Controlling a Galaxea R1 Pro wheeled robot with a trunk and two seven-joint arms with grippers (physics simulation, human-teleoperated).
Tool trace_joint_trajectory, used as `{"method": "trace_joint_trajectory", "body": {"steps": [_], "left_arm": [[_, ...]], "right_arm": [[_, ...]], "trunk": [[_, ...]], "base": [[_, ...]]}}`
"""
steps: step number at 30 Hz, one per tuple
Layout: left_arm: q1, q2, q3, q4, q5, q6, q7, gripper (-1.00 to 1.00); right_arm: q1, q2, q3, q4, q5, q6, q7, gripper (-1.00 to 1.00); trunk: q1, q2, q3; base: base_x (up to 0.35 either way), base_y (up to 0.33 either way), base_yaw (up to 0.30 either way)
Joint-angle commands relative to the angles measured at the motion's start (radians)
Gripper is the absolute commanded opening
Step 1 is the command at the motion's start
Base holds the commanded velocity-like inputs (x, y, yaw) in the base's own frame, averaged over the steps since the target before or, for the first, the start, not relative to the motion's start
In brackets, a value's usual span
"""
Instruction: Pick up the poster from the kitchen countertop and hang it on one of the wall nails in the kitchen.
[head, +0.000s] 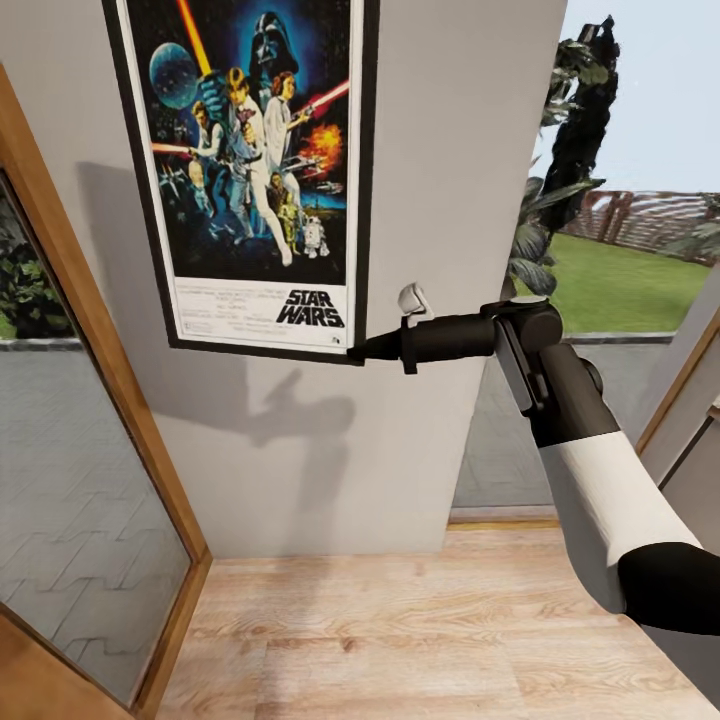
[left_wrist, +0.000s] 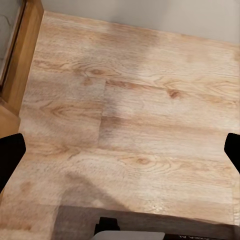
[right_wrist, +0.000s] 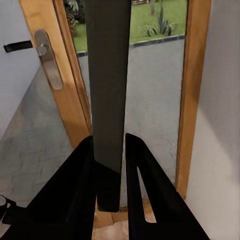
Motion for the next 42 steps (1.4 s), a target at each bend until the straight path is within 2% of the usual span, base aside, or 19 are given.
{"method": "trace_joint_trajectory", "body": {"steps": [1, 9, 24, 42], "left_arm": [[0.0, 0.0, 0.002, -0.001, 0.009, 0.001, -0.007, 1.0], [0.0, 0.0, 0.002, -0.001, 0.008, 0.001, -0.007, 1.0], [0.0, 0.0, 0.002, -0.001, 0.008, 0.001, -0.007, 1.0], [0.0, 0.0, 0.002, -0.005, 0.009, 0.001, -0.007, 1.0]], "right_arm": [[-0.001, -0.001, 0.002, 0.0, -0.008, 0.012, 0.007, -1.0], [-0.001, -0.001, -0.002, 0.006, -0.012, 0.01, 0.039, -1.0], [-0.001, -0.001, -0.003, 0.01, -0.011, -0.023, 0.041, -1.0], [-0.001, -0.001, -0.005, 0.009, -0.011, -0.027, 0.041, -1.0]], "trunk": [[0.001, -0.002, -0.002], [0.001, -0.002, -0.002], [0.001, -0.002, -0.002], [0.001, -0.002, -0.002]], "base": [[0.0, 0.0, 0.0], [0.0, 0.0, 0.0], [0.0, 0.0, 0.0], [0.0, 0.0, 0.0]]}}
